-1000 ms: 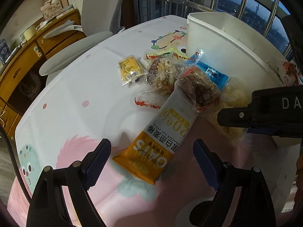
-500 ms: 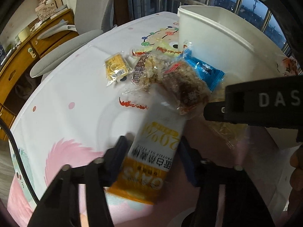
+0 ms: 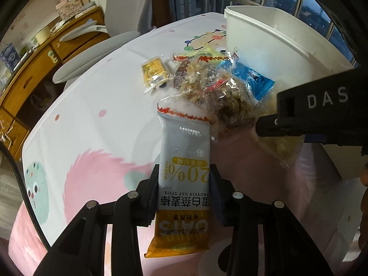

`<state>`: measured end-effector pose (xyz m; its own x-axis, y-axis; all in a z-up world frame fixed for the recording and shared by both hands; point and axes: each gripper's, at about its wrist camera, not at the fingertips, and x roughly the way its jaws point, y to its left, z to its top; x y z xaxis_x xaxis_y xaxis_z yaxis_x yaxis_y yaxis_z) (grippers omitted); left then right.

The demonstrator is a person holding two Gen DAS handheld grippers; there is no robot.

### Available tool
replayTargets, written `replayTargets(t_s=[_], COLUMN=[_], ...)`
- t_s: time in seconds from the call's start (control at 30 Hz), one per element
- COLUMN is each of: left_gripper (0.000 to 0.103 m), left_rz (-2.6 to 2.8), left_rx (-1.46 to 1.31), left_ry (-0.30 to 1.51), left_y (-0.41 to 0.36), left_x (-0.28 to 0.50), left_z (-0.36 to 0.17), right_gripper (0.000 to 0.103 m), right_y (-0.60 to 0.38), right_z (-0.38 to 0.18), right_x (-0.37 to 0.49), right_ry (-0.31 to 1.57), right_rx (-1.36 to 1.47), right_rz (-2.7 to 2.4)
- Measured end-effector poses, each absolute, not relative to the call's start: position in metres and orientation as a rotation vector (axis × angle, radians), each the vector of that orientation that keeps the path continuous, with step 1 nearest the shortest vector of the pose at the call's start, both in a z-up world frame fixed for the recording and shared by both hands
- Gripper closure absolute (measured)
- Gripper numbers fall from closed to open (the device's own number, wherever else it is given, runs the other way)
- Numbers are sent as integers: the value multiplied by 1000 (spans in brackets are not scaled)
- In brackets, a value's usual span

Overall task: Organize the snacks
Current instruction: 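Grasp the OATS bar with the left gripper while the right grasps the clear bread bag, then carry the clear bread bag toward the white tray with the right gripper while the left holds the OATS bar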

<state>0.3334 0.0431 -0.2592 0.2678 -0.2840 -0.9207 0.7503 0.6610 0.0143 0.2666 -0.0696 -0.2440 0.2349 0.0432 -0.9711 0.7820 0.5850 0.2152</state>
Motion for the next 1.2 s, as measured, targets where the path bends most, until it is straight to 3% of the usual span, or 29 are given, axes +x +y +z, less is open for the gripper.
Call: replayTargets(t_s=[0.07,0.27,0.83,1.2], left_gripper=[66,66,66,66], left_rz=[-714,-672,-567,-514], left_rx=[494,438,305,200], left_ry=[1100,1128,1156,1182], left_y=[49,70,139,187], left_x=[330,315,248,197], left_z=[-257,-243,-185,-145], right_gripper=[59,66,68,68], right_y=[-69,-60,-1,25], right_z=[-242,-237,-207,-155], right_x=[264,259,207,136], right_ry=[1250,1258,1333,1302], right_rx=[816,797,746,592], right_rz=[-592,-562,-383,-299])
